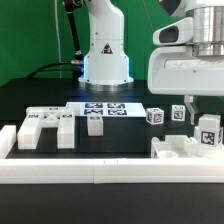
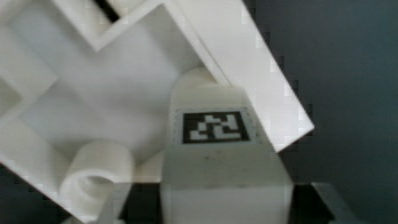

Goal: Assemble chair

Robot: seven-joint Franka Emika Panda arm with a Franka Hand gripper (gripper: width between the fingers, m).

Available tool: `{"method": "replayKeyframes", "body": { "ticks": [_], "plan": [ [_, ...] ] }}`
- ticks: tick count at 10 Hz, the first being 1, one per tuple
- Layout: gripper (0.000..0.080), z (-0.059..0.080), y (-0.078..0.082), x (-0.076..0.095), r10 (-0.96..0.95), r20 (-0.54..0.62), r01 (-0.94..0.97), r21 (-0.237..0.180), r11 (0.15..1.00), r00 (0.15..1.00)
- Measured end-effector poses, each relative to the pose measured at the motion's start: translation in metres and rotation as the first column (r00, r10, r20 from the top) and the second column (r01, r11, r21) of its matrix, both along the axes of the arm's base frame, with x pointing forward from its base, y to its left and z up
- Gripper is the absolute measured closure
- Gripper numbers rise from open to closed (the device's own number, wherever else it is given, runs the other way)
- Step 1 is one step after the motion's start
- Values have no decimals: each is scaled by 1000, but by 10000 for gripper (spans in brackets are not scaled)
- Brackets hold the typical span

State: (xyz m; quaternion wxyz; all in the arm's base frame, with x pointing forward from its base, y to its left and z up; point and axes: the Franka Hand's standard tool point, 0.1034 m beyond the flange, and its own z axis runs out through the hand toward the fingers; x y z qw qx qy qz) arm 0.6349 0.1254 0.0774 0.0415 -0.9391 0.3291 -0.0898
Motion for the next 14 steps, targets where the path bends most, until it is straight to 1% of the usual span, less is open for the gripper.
{"method": "replayKeyframes", "body": {
  "ticks": [4, 5, 7, 8, 9, 10, 11, 12, 14],
  "plan": [
    [505, 0, 1, -1, -244, -12, 244, 43, 969, 970],
    [505, 0, 0, -1, -332, -22, 333, 62, 941, 943],
    [505, 0, 1, -1, -368, -26, 369, 70, 927, 929],
    [408, 0, 1, -2, -353, -26, 354, 69, 933, 935],
    [271, 1, 1, -2, -319, -23, 320, 62, 945, 948],
    [271, 3, 3, -2, -302, -36, 304, 56, 951, 953],
    [169, 5, 3, -1, -237, -34, 238, 43, 970, 971],
    [155, 6, 4, 0, -121, -26, 121, 21, 992, 992],
    [151, 7, 4, 1, 91, -19, -91, -17, 996, 996]
  ]
}}
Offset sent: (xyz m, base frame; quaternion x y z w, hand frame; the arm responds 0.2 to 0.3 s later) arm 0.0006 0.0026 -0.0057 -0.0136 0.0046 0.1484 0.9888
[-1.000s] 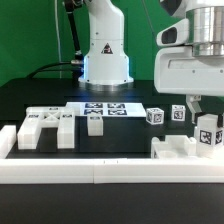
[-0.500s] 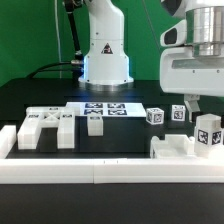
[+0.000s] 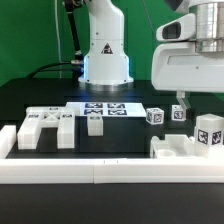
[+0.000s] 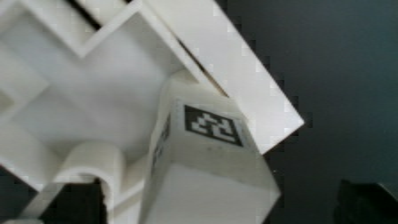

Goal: Assemble chair

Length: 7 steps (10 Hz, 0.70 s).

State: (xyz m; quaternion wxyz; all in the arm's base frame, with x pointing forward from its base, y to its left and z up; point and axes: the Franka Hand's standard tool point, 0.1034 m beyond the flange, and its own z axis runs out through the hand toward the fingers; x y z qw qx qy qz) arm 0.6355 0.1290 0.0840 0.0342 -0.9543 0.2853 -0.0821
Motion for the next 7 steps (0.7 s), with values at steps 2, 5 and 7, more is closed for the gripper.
{"method": "replayKeyframes", "body": {
  "ticks": [2, 5, 7],
  "plan": [
    [150, 0, 0, 1, 192, 1, -192, -35, 981, 981],
    [150, -2, -1, 0, 448, -12, -447, -83, 891, 894],
    [150, -2, -2, 0, 590, -26, -589, -110, 800, 807]
  ]
}}
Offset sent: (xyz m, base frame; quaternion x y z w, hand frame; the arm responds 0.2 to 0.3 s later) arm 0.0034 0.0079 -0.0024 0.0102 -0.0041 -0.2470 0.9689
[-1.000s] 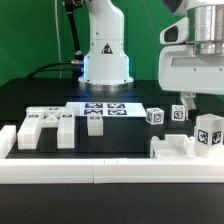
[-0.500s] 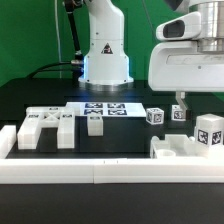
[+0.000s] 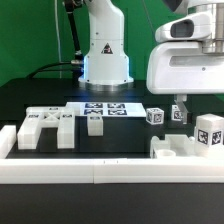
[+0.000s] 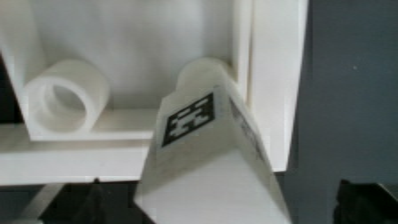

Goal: Assemble chair

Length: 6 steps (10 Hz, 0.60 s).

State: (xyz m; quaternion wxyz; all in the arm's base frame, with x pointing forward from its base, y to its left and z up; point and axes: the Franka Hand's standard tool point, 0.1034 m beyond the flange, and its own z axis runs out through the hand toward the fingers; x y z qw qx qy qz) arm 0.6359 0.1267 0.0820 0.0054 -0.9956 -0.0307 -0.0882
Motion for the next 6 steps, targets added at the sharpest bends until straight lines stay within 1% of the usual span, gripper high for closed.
{"method": "replayKeyframes", "body": {
  "ticks": [3, 4, 5, 6],
  "plan": [
    [150, 0, -4, 1, 215, -1, -215, -55, 975, 977],
    [150, 1, -5, 2, 254, -4, -254, -63, 965, 967],
    [173, 1, -6, 3, 273, -4, -273, -66, 960, 962],
    [302, 1, -6, 2, 262, -3, -262, -64, 963, 965]
  ]
}}
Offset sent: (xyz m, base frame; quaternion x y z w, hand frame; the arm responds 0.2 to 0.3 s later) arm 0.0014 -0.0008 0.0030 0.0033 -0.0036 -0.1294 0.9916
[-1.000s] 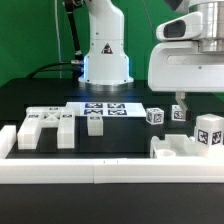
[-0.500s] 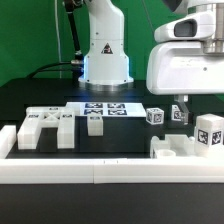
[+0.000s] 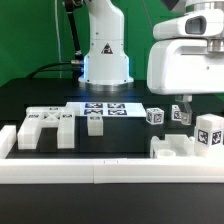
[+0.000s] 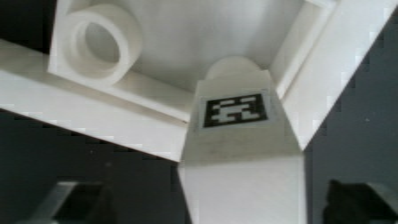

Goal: Assemble chair

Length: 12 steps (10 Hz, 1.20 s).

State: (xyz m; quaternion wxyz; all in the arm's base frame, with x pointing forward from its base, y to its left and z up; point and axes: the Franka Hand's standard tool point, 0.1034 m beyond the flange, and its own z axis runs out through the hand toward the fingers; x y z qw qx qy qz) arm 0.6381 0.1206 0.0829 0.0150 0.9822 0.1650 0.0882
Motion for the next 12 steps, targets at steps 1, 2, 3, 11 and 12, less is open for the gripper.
{"method": "replayKeyframes", "body": {
  "ticks": [1, 2, 3, 11, 12],
  "plan": [
    [302, 0, 0, 0, -4, 0, 4, 1, 1000, 1000],
    [509, 0, 0, 0, -26, 0, 26, 5, 1000, 1000],
    [511, 0, 0, 0, -26, 0, 26, 5, 1000, 1000],
    [511, -1, -6, -1, -639, -30, 638, 107, 763, 769],
    [508, -1, -12, -2, -693, -30, 692, 109, 714, 720]
  ]
}}
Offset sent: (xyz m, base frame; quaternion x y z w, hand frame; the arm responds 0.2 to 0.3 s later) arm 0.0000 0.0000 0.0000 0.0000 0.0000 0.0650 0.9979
